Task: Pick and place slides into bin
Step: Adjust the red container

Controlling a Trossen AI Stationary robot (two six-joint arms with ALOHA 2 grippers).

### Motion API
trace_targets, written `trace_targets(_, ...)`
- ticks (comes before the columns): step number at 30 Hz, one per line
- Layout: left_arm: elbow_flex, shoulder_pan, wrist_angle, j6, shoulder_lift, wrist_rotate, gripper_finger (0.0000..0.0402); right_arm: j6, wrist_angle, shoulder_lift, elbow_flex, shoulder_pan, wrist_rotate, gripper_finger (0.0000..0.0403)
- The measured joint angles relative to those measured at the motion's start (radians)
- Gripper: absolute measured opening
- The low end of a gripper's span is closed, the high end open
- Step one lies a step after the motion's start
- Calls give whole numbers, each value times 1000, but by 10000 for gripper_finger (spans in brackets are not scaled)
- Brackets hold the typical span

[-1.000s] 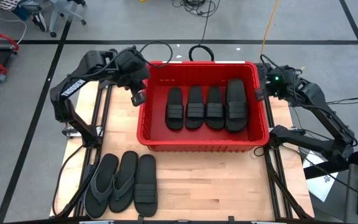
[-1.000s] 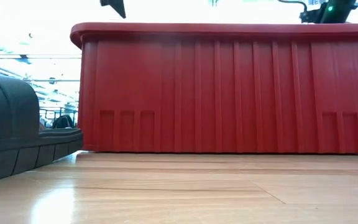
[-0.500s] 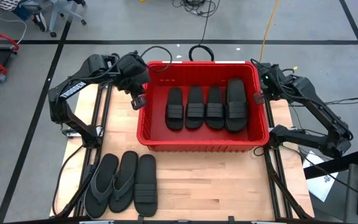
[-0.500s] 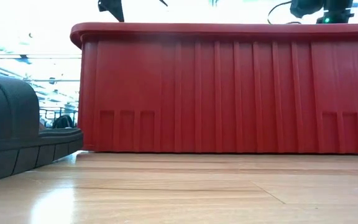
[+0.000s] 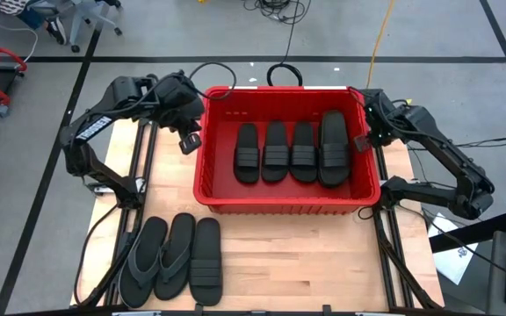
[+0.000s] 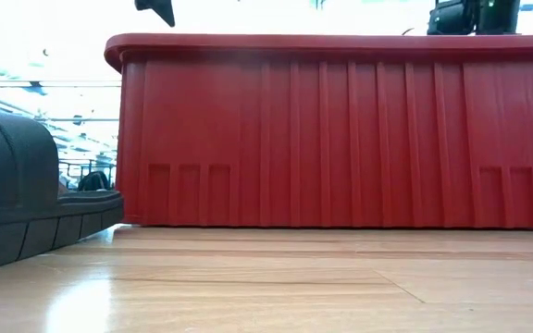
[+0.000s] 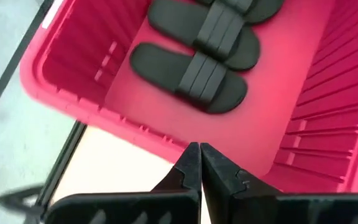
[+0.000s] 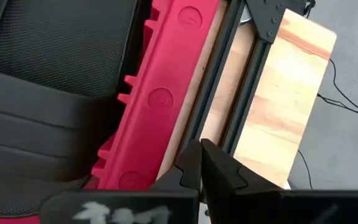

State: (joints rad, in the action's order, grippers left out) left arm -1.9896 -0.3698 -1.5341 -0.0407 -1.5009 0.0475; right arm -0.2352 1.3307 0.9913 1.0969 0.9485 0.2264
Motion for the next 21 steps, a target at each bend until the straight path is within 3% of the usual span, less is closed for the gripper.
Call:
trace_targets(6, 65, -37, -36, -125, 17, -21, 2, 4, -35, -4, 0, 0, -6, 0)
trace_targets(21, 500, -113, 90, -314, 81, -50, 1, 13, -61, -5, -1, 0, -42, 0)
